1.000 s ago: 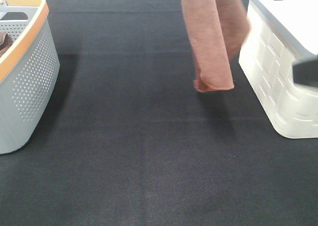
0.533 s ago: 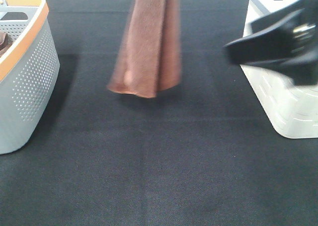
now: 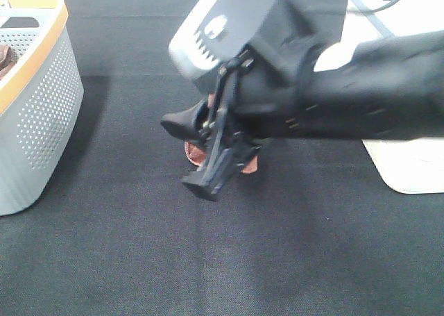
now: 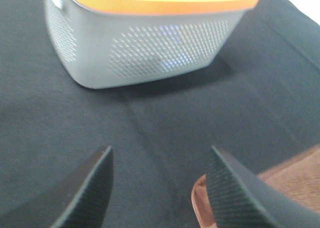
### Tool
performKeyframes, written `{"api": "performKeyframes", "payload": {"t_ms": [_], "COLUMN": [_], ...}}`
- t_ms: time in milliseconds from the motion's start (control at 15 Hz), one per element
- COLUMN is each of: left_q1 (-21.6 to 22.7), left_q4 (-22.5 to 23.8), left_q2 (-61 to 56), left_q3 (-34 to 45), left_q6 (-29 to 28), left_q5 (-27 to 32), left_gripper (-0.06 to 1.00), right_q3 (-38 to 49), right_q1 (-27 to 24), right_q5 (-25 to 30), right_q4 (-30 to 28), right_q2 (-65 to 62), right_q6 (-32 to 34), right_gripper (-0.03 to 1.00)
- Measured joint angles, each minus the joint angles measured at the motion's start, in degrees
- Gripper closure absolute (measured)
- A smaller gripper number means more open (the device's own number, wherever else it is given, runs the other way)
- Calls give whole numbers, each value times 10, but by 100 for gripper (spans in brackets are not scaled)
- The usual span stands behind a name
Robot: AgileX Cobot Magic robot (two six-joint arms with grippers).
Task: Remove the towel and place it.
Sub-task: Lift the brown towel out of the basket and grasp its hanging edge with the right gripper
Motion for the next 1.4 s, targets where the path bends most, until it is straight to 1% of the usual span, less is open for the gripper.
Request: {"api": "performKeyframes", "payload": {"t_ms": [67,267,333,533,733,933,1067,1133,1200,1333,1400], "left_q1": [0,0,0,0,0,0,0,0,0,0,0], "left_q4": [0,1,1,1,6,9,9,9,9,9,9], "left_q2": [0,0,0,0,0,0,0,0,0,0,0], "left_q3": [0,-14,-23,-33,-33,-33,-33,-33,-33,-33,-33], "left_q6": [0,0,0,-1,-1,-1,-1,-1,-1,-1,-1], "left_q5": [0,23,26,26,26,23,17,16,15,15,15], "left_gripper": [94,94,94,94,94,94,94,94,94,94,94], "right_q3": [0,0,0,-14,-38,-40,-44,-45,-48,-49,-49], "right_q1": [0,0,0,0,0,29,54,57,57,57,57], "right_q5": [0,-65,-78,-88,-81,-84,-109,-124,-154,-188,-188], "right_q4": [0,36,39,40,19,-16,-36,-39,-38,-21,-21], "right_q2": [0,49,57,73,74,74,92,109,139,175,175], "right_q6": [0,1,1,1,1,6,7,11,28,52,52], "right_gripper": [43,43,43,43,43,43,43,43,43,43,43]}}
